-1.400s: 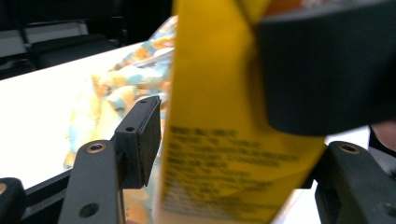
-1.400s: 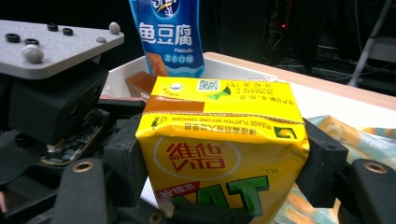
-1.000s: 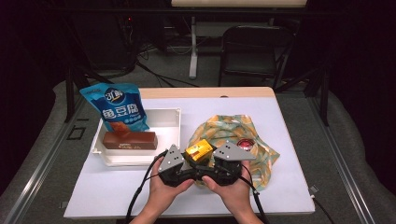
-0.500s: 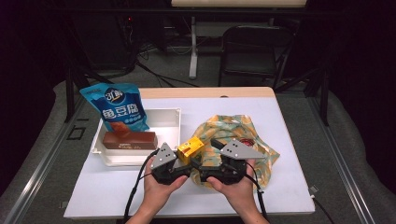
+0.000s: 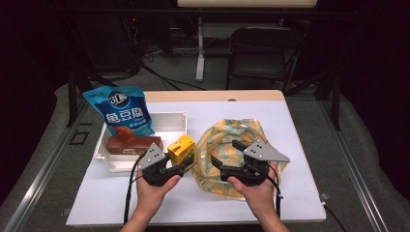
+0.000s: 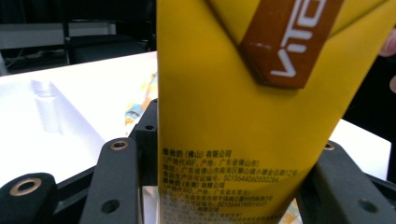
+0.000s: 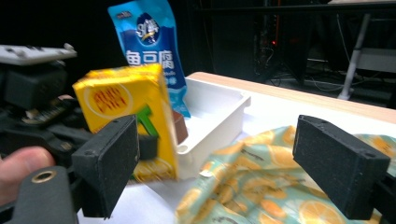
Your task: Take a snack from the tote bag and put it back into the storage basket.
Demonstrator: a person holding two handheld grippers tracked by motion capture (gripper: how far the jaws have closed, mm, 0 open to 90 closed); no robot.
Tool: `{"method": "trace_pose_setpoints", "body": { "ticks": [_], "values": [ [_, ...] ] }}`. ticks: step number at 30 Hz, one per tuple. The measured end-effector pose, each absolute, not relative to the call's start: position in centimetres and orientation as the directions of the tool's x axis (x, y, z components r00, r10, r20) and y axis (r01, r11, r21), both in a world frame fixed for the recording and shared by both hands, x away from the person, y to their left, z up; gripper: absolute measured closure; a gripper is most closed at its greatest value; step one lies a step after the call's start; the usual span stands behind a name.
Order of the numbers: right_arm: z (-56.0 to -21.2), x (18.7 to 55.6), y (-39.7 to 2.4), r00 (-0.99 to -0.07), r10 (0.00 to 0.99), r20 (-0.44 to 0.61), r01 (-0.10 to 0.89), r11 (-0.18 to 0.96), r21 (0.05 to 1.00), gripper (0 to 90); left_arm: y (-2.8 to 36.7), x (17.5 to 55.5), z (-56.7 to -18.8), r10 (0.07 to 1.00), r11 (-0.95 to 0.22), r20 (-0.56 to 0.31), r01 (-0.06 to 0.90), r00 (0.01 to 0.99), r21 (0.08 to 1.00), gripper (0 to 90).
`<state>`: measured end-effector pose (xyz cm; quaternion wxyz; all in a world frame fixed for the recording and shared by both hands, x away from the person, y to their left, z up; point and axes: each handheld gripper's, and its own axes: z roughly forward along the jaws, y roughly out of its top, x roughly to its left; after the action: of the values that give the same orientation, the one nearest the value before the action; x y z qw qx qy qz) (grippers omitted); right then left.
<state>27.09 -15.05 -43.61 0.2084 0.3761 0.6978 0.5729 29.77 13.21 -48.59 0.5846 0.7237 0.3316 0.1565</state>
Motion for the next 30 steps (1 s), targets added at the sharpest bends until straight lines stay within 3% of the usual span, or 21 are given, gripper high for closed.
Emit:
{"method": "trace_pose_setpoints", "body": {
  "ticks": [30],
  "values": [
    [-46.9,27.1,-20.3,-0.545,0.83,0.12,0.328,0.079,0.941,15.3,18.0,32.9,-49.9,0.765,-0.019,-0.199,0.33,0.613,0.944,51.4]
  ]
}}
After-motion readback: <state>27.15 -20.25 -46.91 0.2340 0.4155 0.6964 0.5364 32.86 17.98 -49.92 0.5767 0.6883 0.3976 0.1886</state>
